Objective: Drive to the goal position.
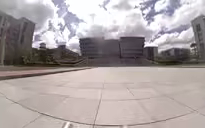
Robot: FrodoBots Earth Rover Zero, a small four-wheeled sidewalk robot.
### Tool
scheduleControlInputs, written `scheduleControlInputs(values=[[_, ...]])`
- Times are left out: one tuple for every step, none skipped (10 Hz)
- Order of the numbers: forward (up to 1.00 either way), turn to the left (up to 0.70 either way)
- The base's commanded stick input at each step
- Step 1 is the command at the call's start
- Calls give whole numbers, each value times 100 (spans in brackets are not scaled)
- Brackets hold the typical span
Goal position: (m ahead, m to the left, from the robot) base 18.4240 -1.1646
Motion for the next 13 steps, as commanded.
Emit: scheduleControlInputs(values=[[70, -2], [70, 0], [70, -1], [70, -2], [70, -5], [70, -33], [70, -5], [70, 0], [70, 0], [70, 0], [70, 0], [70, 0], [70, 0]])
